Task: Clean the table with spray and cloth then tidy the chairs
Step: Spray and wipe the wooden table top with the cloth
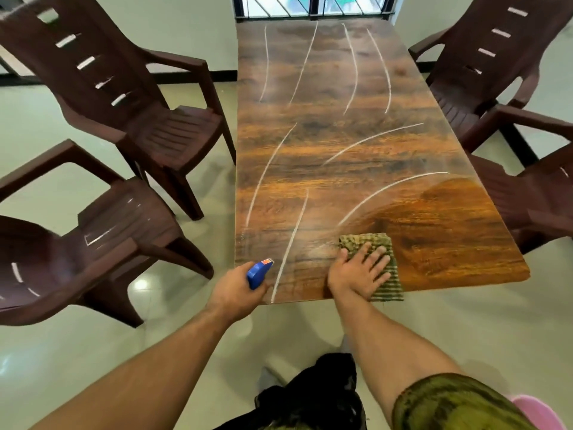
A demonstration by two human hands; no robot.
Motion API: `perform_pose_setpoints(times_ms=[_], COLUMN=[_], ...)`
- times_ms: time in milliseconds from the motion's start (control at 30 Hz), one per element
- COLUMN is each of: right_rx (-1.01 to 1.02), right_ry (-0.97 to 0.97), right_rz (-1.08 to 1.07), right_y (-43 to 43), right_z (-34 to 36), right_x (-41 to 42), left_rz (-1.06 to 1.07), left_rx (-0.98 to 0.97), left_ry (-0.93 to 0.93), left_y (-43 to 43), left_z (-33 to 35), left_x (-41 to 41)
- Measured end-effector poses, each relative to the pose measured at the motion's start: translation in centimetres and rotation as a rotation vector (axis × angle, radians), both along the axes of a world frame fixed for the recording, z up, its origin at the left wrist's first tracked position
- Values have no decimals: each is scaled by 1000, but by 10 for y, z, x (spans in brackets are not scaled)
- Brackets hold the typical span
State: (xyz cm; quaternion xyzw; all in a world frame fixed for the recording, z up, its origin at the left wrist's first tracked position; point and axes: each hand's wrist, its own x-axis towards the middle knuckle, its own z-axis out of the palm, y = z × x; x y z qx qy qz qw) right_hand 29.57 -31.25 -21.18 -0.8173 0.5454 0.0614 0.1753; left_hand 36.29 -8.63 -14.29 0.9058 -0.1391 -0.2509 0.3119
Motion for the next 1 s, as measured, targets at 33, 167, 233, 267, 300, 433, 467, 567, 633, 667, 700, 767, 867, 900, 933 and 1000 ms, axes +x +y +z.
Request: perform_pose_setpoints(times_ms=[33, 167, 233, 267, 300, 433, 467, 567, 633, 667, 700, 767, 867, 900, 933, 1000], right_rx=[16, -12, 18, 23, 15, -66, -69, 45, 57, 47, 32, 24, 4, -34, -68, -75], right_ry=[-7, -32, -48, -67, -79, 4, 15, 4, -11, -14, -17, 5, 12, -5, -33, -69], right_rz=[41, 820, 1130, 1243, 1328, 842, 587, 217, 164, 161, 169, 185, 225, 330, 483, 834], right_y=[19, 94, 96, 87, 74, 43, 49, 78, 80, 75, 69, 59, 69, 83, 100, 141], right_z=[0, -9, -10, -9, -8, -8, -6, 1, 0, -2, -4, -6, -9, -9, -10, -15], right_x=[12, 10, -2, -5, -7, 1, 13, 61, 77, 80, 84, 97, 122, 126, 126, 112], left_rz=[2, -23, -31, -30, -35, -93, -97, -159, -227, -264, -303, -362, -336, -301, -269, -256], left_rx=[10, 11, -7, -17, -22, -8, -11, 35, 82, 93, 91, 82, 77, 67, 60, 46], left_ry=[3, 15, 35, 40, 44, 70, 91, 112, 88, 84, 86, 100, 71, 65, 58, 36], left_y=[4, 24, 27, 28, 29, 29, 30, 32, 33, 34, 36, 42, 57, 64, 69, 81], left_z=[-1, -6, -5, -3, -4, -2, -2, -7, -13, -15, -16, -17, -20, -20, -19, -15], left_x=[-1, 0, 5, 9, 13, 29, 35, 55, 68, 75, 82, 96, 120, 129, 137, 156])
